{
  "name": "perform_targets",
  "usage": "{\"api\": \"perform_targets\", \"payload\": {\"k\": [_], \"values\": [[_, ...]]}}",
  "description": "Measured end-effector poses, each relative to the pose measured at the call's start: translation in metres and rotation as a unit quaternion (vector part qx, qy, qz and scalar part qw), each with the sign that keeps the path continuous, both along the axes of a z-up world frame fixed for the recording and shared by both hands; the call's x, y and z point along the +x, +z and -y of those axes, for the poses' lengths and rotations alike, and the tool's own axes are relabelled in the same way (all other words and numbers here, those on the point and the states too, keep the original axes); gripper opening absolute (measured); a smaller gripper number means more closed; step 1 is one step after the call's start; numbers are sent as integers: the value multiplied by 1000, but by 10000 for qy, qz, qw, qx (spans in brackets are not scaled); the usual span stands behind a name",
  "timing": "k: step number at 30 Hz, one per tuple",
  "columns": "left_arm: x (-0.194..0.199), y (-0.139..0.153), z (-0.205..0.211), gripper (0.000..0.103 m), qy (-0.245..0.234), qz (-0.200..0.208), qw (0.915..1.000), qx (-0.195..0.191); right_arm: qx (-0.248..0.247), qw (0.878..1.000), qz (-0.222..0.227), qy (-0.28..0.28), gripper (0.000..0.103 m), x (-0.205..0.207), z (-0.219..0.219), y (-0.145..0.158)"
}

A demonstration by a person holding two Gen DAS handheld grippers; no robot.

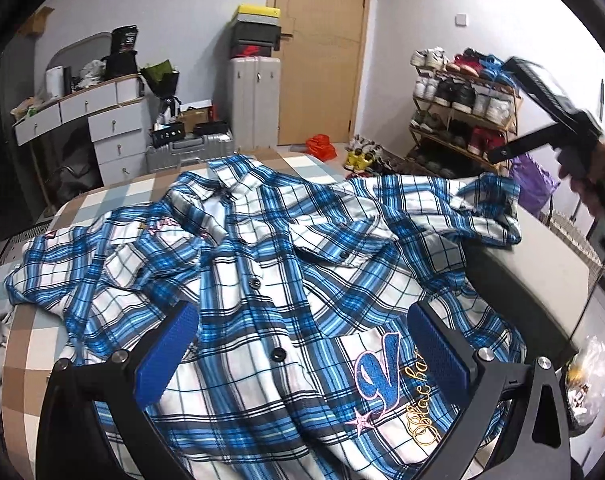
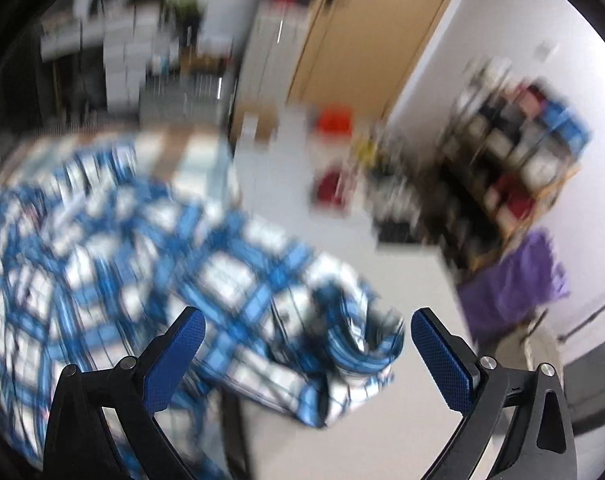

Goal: Fold large clothes
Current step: 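Grasp the plaid shirt's sleeve cuff with the right gripper and lift it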

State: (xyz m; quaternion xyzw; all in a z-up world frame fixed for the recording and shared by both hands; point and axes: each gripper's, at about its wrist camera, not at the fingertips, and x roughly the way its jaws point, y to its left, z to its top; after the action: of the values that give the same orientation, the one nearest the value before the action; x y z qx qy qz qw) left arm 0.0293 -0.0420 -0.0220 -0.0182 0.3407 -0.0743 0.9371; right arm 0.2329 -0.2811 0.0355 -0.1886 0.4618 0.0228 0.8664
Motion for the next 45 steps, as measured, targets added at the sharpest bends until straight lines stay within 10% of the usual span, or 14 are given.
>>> {"api": "perform_targets", "payload": {"k": [9, 14, 17, 19, 22, 25, 29, 35, 40, 45], "values": [[8, -6, 4, 102, -122, -17, 9999, 19, -1616, 9688, -1767, 637, 94, 71, -8, -73], [13, -7, 1, 102, -134, -29, 9999, -73, -1945, 9493, -2388, 632, 75, 81, -8, -101], [16, -9, 0, 102, -135, -72, 9998, -105, -2007, 9421, -2617, 614, 43, 80, -7, -107], [16, -10, 0, 102, -139, -102, 9998, -136, -1860, 9505, -2435, 523, 19, 77, -4, -98], [17, -12, -1, 102, -140, -115, 9997, -142, -1239, 9665, -2228, 292, 9, 77, 5, -79], [18, -13, -1, 102, -143, -155, 9996, -177, -900, 9822, -1650, 23, 6, 72, 14, -55], [15, -16, 1, 102, -156, -155, 9997, -138, 775, 9954, -478, -306, 6, 57, 55, 8], [13, -15, 15, 102, -255, 28, 9997, 3, 2509, 9543, 1187, -1110, 6, 26, 138, 88], [28, -4, 45, 102, -574, -99, 9983, -25, 3436, 9125, 1575, -1566, 6, 4, 206, 103], [24, 7, 74, 102, -799, 176, 9965, 147, 3463, 9207, 1483, -1020, 6, -33, 233, 69]]}}
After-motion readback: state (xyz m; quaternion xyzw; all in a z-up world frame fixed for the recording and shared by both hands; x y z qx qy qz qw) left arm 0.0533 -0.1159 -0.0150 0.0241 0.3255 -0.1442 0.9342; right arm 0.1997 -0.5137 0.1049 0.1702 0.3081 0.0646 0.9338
